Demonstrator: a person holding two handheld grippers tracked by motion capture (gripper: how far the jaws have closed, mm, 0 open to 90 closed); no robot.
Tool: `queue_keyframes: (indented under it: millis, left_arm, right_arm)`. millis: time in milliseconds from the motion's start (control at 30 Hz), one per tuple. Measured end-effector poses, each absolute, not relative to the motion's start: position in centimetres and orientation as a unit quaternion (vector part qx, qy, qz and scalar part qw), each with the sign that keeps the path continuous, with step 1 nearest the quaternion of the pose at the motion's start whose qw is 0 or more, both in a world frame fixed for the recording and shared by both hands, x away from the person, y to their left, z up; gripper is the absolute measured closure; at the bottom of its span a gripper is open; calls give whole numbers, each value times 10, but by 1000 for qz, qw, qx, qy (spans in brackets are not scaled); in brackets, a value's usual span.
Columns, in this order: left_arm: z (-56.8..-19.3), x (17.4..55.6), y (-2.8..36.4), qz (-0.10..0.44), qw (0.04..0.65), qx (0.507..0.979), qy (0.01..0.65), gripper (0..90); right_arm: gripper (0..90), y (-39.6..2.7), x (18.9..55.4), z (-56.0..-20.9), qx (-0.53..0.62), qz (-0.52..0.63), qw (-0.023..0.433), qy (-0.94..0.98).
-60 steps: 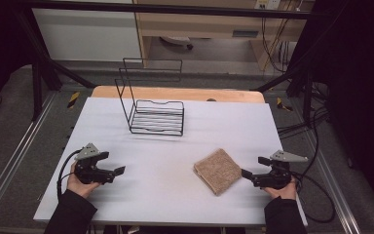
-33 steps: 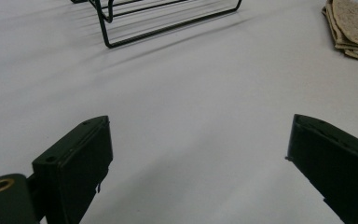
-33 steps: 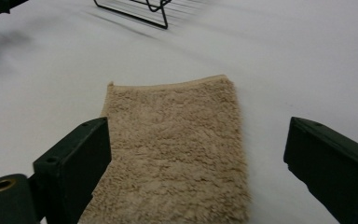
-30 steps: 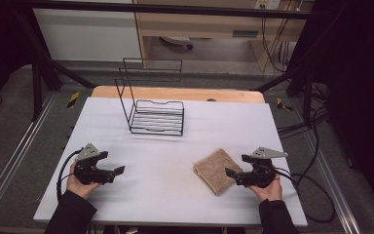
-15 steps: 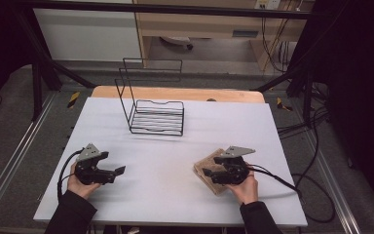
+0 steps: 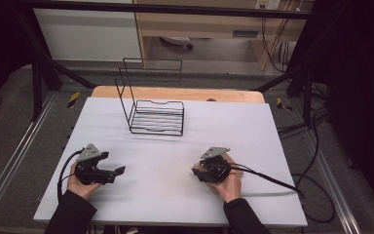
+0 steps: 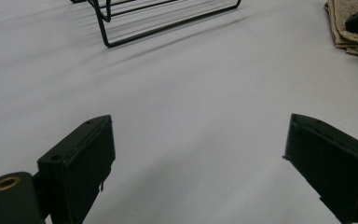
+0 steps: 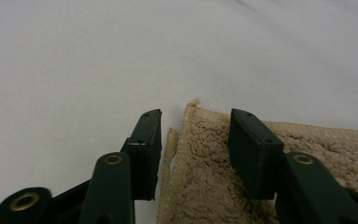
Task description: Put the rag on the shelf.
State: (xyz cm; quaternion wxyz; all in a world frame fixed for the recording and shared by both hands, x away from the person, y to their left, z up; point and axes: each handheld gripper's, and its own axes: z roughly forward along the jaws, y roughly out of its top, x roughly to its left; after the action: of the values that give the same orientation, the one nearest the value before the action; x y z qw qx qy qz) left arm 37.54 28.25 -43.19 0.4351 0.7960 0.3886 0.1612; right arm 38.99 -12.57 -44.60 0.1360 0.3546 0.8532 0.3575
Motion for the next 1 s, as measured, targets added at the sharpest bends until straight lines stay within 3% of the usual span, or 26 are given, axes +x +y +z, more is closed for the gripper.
queue_keyframes:
  millis: [300, 633, 1000]
  left_arm:
    - [-432, 375, 282, 162, 434, 796, 389, 80]
    - [-431, 375, 282, 163, 433, 796, 389, 82]
    - [-431, 375, 282, 164, 435, 795, 389, 84]
  right_arm:
    - [626, -120, 386, -448, 340, 330, 172, 864]
    - [824, -119, 389, -444, 355, 312, 176, 863]
    - [841, -122, 379, -437, 340, 334, 160, 864]
